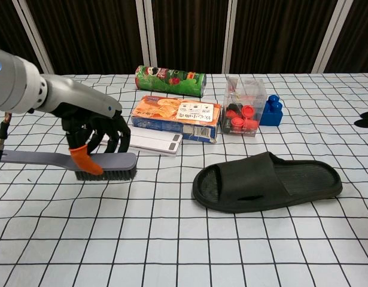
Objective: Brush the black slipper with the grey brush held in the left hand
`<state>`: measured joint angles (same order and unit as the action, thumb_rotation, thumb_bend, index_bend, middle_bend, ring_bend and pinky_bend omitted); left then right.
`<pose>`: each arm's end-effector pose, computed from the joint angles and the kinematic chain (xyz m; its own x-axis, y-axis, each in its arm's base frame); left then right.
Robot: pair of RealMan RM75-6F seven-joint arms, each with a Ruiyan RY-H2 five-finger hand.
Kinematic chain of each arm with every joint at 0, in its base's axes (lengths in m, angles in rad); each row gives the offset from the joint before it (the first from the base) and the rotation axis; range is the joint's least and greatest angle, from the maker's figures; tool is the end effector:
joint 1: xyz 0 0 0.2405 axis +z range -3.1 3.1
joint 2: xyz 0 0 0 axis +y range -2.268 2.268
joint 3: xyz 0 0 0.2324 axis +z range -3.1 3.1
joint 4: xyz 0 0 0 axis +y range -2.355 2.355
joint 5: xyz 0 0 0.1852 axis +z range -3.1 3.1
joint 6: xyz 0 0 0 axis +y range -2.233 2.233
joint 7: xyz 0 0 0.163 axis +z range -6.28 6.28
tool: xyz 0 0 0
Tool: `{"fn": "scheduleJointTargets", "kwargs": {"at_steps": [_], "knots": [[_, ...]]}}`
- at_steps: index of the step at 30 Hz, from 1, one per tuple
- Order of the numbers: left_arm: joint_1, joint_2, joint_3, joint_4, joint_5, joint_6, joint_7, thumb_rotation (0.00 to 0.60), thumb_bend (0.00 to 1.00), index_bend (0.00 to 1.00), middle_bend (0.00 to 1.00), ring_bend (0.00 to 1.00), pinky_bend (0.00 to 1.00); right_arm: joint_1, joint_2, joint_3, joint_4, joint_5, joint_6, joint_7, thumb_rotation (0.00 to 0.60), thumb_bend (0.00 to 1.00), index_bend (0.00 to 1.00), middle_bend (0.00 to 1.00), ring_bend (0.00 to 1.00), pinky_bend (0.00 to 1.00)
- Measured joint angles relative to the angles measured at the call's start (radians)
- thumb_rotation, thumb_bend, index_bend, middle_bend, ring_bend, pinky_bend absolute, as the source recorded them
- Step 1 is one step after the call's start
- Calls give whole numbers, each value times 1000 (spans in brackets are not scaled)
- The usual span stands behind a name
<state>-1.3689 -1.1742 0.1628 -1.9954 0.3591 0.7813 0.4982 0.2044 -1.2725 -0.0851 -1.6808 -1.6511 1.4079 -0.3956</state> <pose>-0.0746 0.3055 0.0243 0.6110 0.6118 0.5023 0.7907 -0.4422 -0.4234 -0.2188 -0.1904 0.0862 0.5843 -0.0815 0.8074 -0.7815 -0.3248 0.5327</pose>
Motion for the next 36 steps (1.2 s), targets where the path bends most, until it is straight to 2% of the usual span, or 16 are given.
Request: {"fn": "scheduleJointTargets", "kwargs": {"at_steps": [6,12,15,17,20,23,26,31,36], "knots": [[100,-87,64,45,192,103,64,600,765,520,653,532,543,-2,-3,8,5,20,-22,-10,600,604,0,23,0,28],[185,-189,84,118,314,178,106,600,708,469,607,490,492,0,-9,18,7,42,-45,-18,600,604,0,23,0,28],[209,-218,80,147,331,182,111,600,636,444,581,468,462,0,-10,20,9,47,-53,-18,600,604,0,23,0,28],[224,-232,72,160,336,185,109,600,470,383,537,430,417,0,-11,21,10,52,-59,-19,600,604,0,23,0,28],[239,-238,59,164,338,182,97,600,282,295,493,390,385,0,-12,25,13,60,-66,-22,600,604,0,23,0,28],[247,-233,50,165,340,174,92,600,180,216,454,343,354,1,-14,27,14,65,-74,-22,600,604,0,23,0,28],[254,-224,44,159,342,166,90,600,135,172,426,289,300,2,-14,27,15,68,-80,-24,600,604,0,23,0,28],[265,-219,40,155,367,175,105,600,108,131,371,262,283,2,-16,29,15,79,-91,-31,600,604,0,23,0,28],[280,-201,21,131,376,170,88,600,84,55,226,172,223,-2,-12,32,11,76,-82,-30,600,604,0,23,0,28]]}}
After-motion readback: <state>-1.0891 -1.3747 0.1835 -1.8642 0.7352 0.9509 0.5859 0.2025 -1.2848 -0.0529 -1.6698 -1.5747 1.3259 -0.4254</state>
